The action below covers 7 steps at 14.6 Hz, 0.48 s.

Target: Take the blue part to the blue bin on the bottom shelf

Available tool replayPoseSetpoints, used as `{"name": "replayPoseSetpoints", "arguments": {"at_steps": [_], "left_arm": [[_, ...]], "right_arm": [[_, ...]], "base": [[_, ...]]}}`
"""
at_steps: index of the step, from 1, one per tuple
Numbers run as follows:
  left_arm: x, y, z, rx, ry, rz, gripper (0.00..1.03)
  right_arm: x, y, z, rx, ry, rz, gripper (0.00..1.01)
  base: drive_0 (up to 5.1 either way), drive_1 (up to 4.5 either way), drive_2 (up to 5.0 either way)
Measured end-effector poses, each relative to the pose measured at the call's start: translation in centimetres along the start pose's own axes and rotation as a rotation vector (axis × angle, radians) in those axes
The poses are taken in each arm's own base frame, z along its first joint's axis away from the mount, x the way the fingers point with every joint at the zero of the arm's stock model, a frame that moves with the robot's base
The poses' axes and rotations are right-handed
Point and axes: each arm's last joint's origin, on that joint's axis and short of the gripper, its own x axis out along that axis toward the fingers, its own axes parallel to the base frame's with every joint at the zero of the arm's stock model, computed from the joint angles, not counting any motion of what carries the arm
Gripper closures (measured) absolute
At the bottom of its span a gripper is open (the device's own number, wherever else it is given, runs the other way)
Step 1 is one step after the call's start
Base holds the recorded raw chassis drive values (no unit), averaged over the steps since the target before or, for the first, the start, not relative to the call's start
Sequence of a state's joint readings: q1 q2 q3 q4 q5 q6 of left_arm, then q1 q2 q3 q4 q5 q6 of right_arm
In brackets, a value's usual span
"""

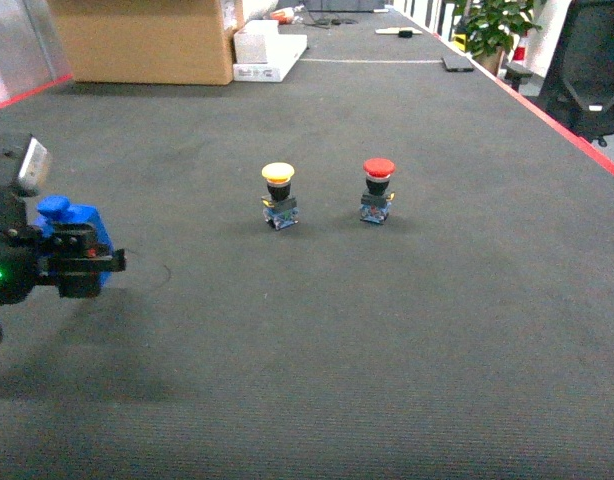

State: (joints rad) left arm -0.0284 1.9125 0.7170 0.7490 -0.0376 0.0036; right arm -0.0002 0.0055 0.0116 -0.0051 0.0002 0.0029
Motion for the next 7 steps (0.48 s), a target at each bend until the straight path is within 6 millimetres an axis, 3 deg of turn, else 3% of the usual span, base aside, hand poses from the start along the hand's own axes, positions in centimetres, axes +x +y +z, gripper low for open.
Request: {"name": "replayPoseSetpoints", "arguments": {"at_steps": [7], "left_arm": [[-7.5, -0.7, 2.8, -0.007, -0.112, 0.01, 0.59]], "right_arm": [[0.0, 0.0, 0.0, 0.0, 0.0, 0.0, 0.03]], "base": [[0.0, 0.0, 0.0]]}}
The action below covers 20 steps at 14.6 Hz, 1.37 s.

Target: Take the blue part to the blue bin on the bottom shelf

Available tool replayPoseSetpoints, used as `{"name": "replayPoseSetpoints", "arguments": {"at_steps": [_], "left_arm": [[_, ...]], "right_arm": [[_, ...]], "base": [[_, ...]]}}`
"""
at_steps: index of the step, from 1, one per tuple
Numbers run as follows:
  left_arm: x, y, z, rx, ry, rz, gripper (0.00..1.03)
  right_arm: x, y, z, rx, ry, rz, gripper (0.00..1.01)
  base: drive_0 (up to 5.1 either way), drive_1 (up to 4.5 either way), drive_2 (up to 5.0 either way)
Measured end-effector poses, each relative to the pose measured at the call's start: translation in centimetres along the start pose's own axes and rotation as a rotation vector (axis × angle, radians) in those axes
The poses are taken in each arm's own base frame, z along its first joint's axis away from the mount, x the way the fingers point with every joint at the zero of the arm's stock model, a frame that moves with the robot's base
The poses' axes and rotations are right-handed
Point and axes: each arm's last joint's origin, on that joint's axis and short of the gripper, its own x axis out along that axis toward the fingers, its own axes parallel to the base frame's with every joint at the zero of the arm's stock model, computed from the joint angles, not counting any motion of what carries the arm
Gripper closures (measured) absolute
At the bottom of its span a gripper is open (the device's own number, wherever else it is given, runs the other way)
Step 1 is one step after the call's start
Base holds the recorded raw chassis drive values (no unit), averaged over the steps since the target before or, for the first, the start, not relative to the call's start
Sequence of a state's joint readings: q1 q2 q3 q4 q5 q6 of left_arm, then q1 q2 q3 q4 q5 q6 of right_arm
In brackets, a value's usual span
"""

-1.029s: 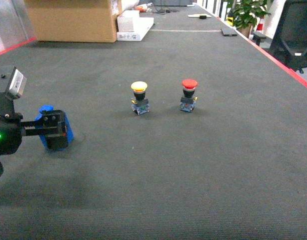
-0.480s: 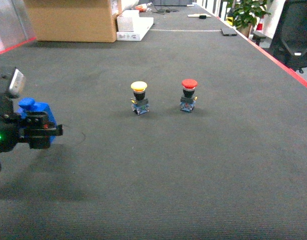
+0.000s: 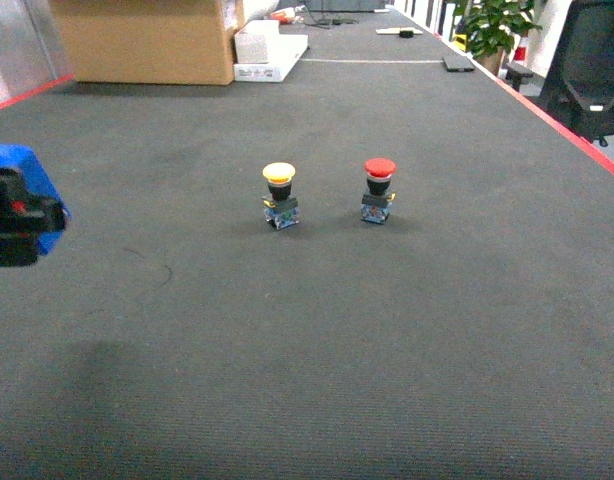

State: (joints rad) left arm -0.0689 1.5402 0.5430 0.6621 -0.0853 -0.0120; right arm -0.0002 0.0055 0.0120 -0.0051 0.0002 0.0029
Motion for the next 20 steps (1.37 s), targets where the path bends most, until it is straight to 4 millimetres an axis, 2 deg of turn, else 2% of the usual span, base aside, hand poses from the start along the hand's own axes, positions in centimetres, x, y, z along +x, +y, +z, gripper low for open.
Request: {"name": "replayPoseSetpoints", "arguments": {"at_steps": [1, 3, 4, 6, 7, 9, 11, 15, 18, 20], "left_arm": [[-0.9, -0.2, 0.4, 0.002, -0.018, -0.001, 0.59], [-6.4, -1.2, 2.1, 0.008, -0.121, 0.002, 0.59], [-9.1, -1.4, 2.1, 0.002, -0.146, 0.02, 0.59], [-14.5, -1.9, 1.3, -0.028, -0.192, 0.063, 0.59], [-16.2, -2.1, 0.9, -0.05, -0.209, 0.058, 0.59], [-19.1, -2.3, -1.4, -0.089, -0.196, 0.072, 0.59], [-19.1, -2.1, -2.4, -0.118, -0.184, 0.117, 0.59], [-19.1, -2.1, -2.4, -0.14, -0.19, 0.121, 0.59], [-19.1, -2.1, -2.4, -0.139, -0.184, 0.121, 0.59], [-19.2, -2.1, -2.4, -0.145, -0.192, 0.12, 0.59]], "right_arm": [[0.0, 0.0, 0.0, 0.0, 0.0, 0.0, 0.03], [0.0, 0.0, 0.0, 0.0, 0.0, 0.0, 0.03], [0.0, 0.0, 0.0, 0.0, 0.0, 0.0, 0.03], [0.0, 0.0, 0.0, 0.0, 0.0, 0.0, 0.03], [0.0, 0.0, 0.0, 0.0, 0.0, 0.0, 0.03], [0.0, 0.0, 0.0, 0.0, 0.0, 0.0, 0.03], [0.0, 0.0, 0.0, 0.0, 0.0, 0.0, 0.03], [0.0, 0.0, 0.0, 0.0, 0.0, 0.0, 0.03], [0.0, 0.0, 0.0, 0.0, -0.003, 0.0, 0.03], [0.0, 0.0, 0.0, 0.0, -0.006, 0.0, 0.03]], "base": [[0.0, 0.0, 0.0], [0.0, 0.0, 0.0], [0.0, 0.0, 0.0], [0.0, 0.0, 0.0], [0.0, 0.0, 0.0], [0.0, 0.0, 0.0], [0.0, 0.0, 0.0], [0.0, 0.0, 0.0], [0.1, -4.08, 4.3], [0.0, 0.0, 0.0]]}}
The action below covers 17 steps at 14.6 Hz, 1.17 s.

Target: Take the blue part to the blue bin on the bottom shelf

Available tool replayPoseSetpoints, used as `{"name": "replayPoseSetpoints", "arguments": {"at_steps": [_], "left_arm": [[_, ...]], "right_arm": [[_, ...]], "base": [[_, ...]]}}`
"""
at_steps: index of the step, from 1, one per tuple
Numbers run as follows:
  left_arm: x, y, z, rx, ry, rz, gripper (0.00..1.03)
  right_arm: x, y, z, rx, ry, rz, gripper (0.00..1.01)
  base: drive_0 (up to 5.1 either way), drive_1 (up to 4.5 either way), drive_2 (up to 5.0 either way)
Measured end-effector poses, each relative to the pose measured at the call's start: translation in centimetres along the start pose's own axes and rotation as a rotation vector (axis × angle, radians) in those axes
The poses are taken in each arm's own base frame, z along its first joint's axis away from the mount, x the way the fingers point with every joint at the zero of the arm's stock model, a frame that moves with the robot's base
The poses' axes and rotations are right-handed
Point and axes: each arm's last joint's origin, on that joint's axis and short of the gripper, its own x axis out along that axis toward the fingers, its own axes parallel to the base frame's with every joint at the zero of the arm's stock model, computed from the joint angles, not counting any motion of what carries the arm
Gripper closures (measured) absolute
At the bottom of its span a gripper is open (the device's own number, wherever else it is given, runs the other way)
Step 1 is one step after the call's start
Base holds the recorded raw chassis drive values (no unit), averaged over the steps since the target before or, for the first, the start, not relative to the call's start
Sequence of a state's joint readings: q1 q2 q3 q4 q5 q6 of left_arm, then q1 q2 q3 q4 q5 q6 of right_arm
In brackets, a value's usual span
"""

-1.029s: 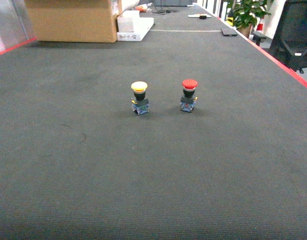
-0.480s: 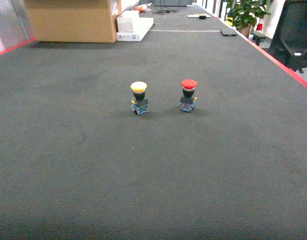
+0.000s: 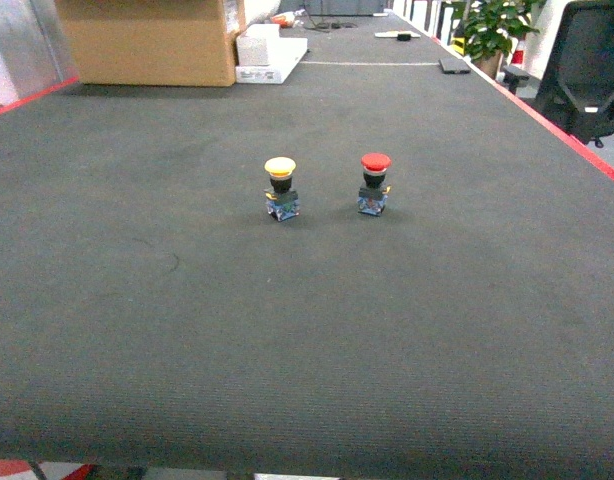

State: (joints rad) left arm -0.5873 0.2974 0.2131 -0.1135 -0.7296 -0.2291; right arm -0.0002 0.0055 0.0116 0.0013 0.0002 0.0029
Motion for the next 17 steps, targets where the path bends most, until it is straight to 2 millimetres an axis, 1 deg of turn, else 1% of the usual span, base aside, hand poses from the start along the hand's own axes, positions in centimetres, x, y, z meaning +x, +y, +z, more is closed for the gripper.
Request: {"name": "replayPoseSetpoints", "arguments": {"at_steps": [3, 17], "left_arm": [[0.02, -0.01, -0.02, 0.002, 0.002, 0.002, 0.59], [0.01, -0.02, -0.02, 0.001, 0.001, 0.001, 0.59]], "right_arm": [[0.0, 0.0, -0.07, 0.0, 0.008, 0.0, 0.03], [0.0, 0.0, -0.06, 0.0, 0.006, 0.0, 0.03]], "base": [[-0.4, -0.42, -0.4], [-1.7, -1.69, -1.7]]}}
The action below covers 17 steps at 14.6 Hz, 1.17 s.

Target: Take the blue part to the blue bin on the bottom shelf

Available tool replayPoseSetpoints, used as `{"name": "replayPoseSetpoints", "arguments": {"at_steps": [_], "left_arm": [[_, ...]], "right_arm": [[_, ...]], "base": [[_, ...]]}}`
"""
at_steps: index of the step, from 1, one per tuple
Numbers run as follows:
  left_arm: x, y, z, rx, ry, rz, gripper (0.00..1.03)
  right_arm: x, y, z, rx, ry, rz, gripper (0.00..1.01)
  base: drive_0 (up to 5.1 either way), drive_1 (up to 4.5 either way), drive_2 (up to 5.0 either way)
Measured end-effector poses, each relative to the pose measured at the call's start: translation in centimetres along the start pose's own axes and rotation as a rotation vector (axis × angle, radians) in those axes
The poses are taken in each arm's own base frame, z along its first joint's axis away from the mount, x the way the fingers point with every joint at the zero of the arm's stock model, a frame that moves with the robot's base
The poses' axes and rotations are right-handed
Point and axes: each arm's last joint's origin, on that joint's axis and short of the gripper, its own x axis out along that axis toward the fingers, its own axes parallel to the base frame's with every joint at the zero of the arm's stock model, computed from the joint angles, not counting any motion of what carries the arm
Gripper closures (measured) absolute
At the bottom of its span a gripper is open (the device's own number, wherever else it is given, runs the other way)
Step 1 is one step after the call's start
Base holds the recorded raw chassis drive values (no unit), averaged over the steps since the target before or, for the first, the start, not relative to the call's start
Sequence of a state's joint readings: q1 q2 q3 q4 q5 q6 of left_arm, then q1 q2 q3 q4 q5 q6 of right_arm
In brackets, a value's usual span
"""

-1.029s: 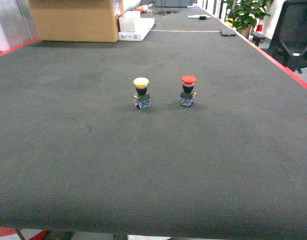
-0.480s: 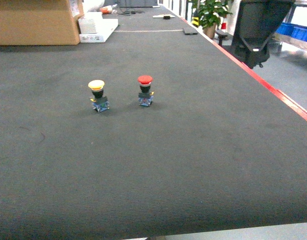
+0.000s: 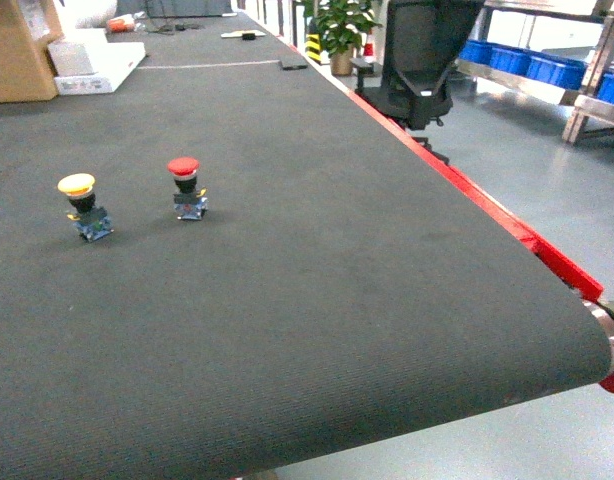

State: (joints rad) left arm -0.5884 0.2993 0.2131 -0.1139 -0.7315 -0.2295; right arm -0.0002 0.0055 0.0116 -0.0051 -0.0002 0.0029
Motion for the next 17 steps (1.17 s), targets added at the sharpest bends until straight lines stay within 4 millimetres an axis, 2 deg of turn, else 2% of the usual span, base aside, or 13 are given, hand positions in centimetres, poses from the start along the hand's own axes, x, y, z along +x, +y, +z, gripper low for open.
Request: {"name": "replayPoseSetpoints", "arguments": {"at_steps": [17], "left_arm": [[0.0, 0.0, 0.0, 0.0, 0.0, 0.0, 0.6]], "right_arm": [[0.0, 0.0, 0.0, 0.0, 0.0, 0.0, 0.03]], "base": [[-1.6, -1.61, -1.6]]}}
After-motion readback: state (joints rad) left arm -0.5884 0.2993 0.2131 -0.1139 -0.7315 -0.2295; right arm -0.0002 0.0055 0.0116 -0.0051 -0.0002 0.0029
